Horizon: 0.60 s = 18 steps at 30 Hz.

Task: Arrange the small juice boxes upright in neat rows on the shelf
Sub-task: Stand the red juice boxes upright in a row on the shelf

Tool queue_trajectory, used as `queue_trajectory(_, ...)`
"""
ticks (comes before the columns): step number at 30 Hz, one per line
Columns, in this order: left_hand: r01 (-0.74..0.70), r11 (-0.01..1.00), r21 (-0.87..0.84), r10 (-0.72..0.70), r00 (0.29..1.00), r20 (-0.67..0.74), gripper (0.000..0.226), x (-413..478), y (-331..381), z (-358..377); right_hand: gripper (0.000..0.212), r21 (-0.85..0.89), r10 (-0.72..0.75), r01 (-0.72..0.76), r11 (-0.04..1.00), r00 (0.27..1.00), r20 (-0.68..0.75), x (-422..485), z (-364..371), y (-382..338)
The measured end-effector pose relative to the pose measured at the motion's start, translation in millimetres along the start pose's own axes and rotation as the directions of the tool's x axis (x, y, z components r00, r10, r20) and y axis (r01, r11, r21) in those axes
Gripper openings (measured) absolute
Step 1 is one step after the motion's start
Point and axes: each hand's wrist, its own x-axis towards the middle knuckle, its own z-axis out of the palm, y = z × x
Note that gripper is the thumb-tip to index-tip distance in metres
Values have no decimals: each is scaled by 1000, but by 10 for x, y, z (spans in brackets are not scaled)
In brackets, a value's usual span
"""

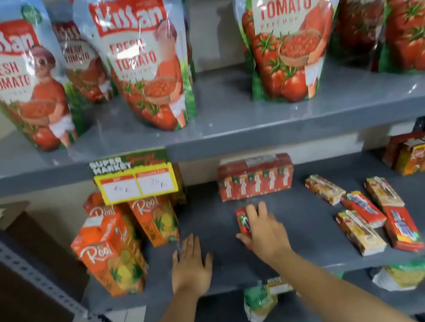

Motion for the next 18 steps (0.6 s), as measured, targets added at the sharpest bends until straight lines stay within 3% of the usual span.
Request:
queue_trajectory(2,-1,1000,-1,1,1000,4,66,-26,6,-14,61,-8,-40,40,999,999,1,-19,-61,25)
queue_trajectory(6,-7,1000,7,7,1000,-9,67,-43,14,-20,71,-33,-101,106,994,985,138,-2,-141,65)
queue_trajectory(10,-10,1000,-7,10,1000,-25,67,-37,15,-7,62,27,-164,163,986,942,293,114,-205,104)
queue_trajectory(13,-8,1000,-9,7,1000,-25,67,-43,23,-10,49,1,-133,137,991,957,259,181,-244,44)
queue_trajectory(15,-6,1000,-14,6,1000,-26,67,-42,24,-8,65,-52,-92,109,993,960,266,177,-241,-7)
queue_trajectory(18,-10,1000,-20,9,999,-33,68,-37,13,-4,105,-48,-93,129,990,883,460,229,-299,-38)
